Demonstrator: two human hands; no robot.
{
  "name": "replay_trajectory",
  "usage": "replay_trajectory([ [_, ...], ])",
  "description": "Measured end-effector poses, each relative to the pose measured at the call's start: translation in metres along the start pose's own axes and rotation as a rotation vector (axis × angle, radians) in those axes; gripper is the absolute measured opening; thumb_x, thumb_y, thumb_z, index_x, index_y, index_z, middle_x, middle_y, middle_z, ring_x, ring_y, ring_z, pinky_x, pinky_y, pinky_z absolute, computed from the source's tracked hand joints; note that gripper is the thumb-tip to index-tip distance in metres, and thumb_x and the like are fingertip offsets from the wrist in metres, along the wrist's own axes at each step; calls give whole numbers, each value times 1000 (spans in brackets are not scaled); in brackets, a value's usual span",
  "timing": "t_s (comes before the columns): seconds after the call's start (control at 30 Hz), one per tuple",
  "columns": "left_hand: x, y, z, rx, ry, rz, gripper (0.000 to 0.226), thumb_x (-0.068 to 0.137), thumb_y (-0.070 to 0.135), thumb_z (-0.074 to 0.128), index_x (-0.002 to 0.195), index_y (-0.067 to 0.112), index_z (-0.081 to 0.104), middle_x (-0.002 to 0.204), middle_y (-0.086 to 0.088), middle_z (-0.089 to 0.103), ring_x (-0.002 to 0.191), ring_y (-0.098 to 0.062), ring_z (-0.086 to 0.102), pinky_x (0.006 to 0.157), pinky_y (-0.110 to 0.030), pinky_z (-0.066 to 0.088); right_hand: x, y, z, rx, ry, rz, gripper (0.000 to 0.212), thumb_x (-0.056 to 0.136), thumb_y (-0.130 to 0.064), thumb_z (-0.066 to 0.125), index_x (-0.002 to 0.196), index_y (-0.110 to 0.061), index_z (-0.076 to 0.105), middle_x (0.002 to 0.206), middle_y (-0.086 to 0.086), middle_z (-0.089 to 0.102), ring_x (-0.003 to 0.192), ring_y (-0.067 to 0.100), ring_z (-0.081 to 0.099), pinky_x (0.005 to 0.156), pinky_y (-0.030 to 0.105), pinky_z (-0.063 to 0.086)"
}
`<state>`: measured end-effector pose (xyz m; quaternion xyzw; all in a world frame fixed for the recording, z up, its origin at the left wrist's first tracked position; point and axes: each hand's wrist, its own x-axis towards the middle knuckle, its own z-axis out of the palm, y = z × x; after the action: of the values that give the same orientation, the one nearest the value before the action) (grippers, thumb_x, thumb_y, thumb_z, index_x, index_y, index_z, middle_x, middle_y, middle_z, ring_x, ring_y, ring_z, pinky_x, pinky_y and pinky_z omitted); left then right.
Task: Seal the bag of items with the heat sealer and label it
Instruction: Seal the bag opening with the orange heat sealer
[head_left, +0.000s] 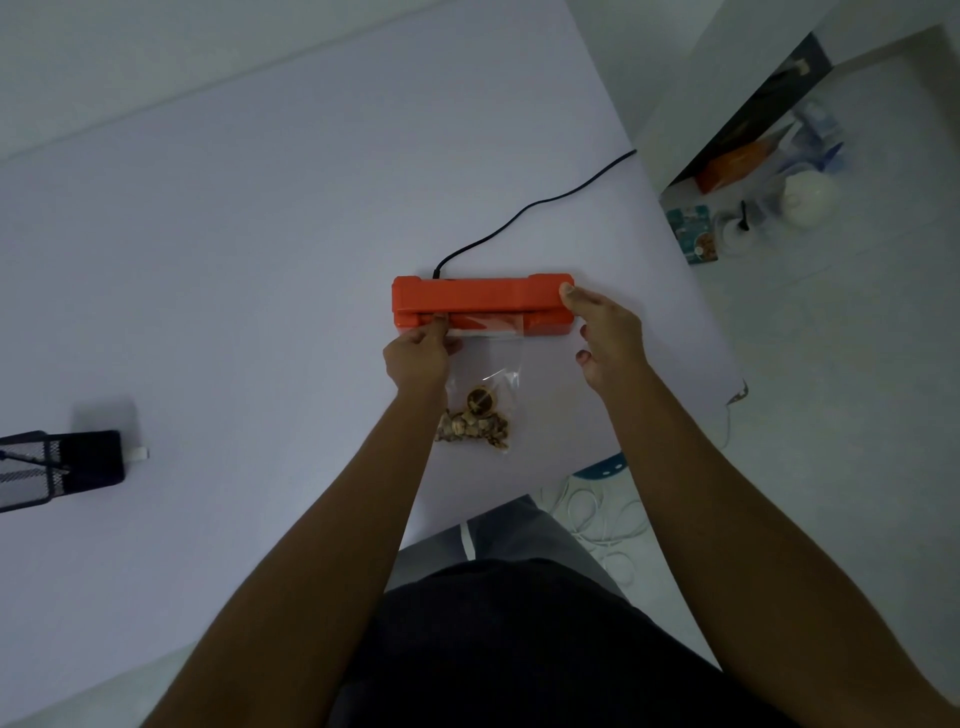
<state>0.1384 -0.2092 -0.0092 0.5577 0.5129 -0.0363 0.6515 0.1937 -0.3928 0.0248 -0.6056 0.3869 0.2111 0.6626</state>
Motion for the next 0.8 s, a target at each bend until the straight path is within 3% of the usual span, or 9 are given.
replay_trajectory([
  [0.23, -1, 2, 1, 13, 16, -6, 27, 88, 24, 72, 63, 14, 67, 65, -3, 71, 79, -27, 74, 72, -34, 54, 0, 1, 0, -11, 12, -26, 38, 81, -30, 82, 117, -19, 72, 97, -11, 64, 106, 15, 51, 95, 42, 39],
  [0.37, -1, 2, 2, 9, 20, -6, 27, 87, 23, 72, 63, 14, 68, 64, -2, 71, 79, -28, 75, 78, -38, 58, -2, -3, 0, -27, 10, 8, 28, 78, -35, 84, 101, -24, 74, 99, -11, 64, 113, 17, 53, 99, 43, 42],
  [0.5, -4, 7, 2, 15, 32, -7, 25, 86, 22, 73, 64, 13, 69, 62, -1, 71, 73, -24, 75, 82, -39, 61, -6, -4, -1, -57, 43, -16, 26, 73, -39, 86, 90, -23, 76, 91, -3, 68, 80, 13, 53, 65, 29, 41],
  [0.57, -6, 8, 2, 17, 41, -15, 25, 85, 23, 74, 63, 15, 70, 60, 1, 71, 74, -25, 75, 84, -41, 60, -11, -6, -2, -69, 43, -84, 29, 75, -38, 85, 95, -18, 77, 84, 0, 67, 70, 13, 49, 56, 26, 38],
  [0.67, -7, 9, 1, 13, 40, -20, 24, 85, 28, 75, 65, 15, 70, 65, -1, 72, 76, -26, 75, 84, -40, 60, -30, -19, -1, -121, -23, -259, 31, 81, -34, 82, 102, -12, 76, 79, -5, 71, 64, 3, 58, 59, 19, 45],
  [0.73, -8, 11, 2, 13, 44, -20, 23, 86, 29, 75, 70, 14, 71, 69, -2, 73, 73, -23, 75, 83, -38, 60, -45, -31, 5, -181, -98, -392, 30, 82, -35, 81, 101, -12, 75, 84, -2, 75, 69, 1, 68, 63, 19, 54],
  [0.8, -8, 11, 3, 29, 56, -21, 24, 85, 30, 75, 69, 13, 70, 70, -3, 73, 72, -22, 75, 82, -38, 61, -60, -42, 17, -264, -135, -502, 33, 79, -39, 82, 99, -14, 74, 91, 4, 76, 80, 11, 74, 68, 28, 61],
])
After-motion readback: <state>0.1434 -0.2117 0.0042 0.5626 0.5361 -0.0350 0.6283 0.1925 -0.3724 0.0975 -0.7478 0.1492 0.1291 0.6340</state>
